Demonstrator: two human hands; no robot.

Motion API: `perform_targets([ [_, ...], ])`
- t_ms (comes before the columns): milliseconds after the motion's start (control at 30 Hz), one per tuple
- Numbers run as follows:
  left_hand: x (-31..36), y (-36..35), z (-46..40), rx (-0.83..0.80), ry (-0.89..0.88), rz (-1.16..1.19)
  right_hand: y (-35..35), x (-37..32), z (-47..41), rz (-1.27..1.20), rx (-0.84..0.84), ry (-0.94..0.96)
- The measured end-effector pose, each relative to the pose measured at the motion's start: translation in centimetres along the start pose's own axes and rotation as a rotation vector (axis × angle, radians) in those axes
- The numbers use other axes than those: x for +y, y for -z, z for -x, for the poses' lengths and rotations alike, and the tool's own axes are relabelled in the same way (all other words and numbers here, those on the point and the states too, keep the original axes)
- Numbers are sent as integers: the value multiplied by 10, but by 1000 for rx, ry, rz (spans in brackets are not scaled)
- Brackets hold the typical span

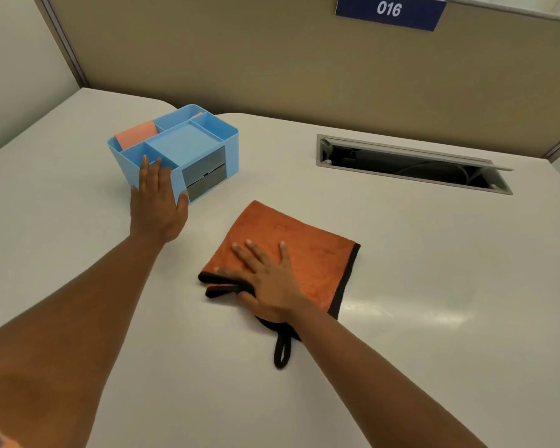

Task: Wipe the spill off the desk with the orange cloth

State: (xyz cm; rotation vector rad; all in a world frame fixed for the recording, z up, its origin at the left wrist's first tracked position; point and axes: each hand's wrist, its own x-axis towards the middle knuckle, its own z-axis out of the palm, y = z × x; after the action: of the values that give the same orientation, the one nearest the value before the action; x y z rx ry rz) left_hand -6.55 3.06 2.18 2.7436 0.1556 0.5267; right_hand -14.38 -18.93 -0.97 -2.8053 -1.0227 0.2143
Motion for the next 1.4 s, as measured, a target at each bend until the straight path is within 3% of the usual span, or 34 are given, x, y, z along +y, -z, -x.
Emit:
perform_targets([
  [100, -1, 0, 1, 6, 8, -33, -1, 12, 27, 11, -3, 131],
  [233, -1, 0, 4, -4, 2, -47, 5, 39, 64, -6, -12, 105],
  [500, 3, 4, 22, 94, -57, -142, 19, 112, 132, -72, 89, -433],
  [567, 13, 0, 35, 100, -82, -133, 28, 115, 132, -315, 172, -562],
  [667, 25, -10, 53, 70, -136, -103, 68, 101, 126, -950, 427, -774],
  [700, 27, -15, 57, 51, -148, -94, 79, 94, 124, -1049, 450, -810],
  [800, 28, -26, 68, -3, -153, -52, 96, 69, 120, -1157, 296, -727],
  [900, 25, -31, 74, -49, -148, -44, 85, 54, 111, -1061, 5, -504],
  [967, 23, -31, 73, -61, -119, -33, 66, 57, 101, -897, 44, -539],
  [1033, 22, -31, 73, -82, -88, -23, 41, 54, 88, -541, 104, -701],
  [1133, 22, -35, 73, -152, -93, -47, 4, 42, 76, -191, 73, -731],
  [1400, 27, -32, 74, -304, 14, 191, 0, 39, 40, -100, 171, -740],
])
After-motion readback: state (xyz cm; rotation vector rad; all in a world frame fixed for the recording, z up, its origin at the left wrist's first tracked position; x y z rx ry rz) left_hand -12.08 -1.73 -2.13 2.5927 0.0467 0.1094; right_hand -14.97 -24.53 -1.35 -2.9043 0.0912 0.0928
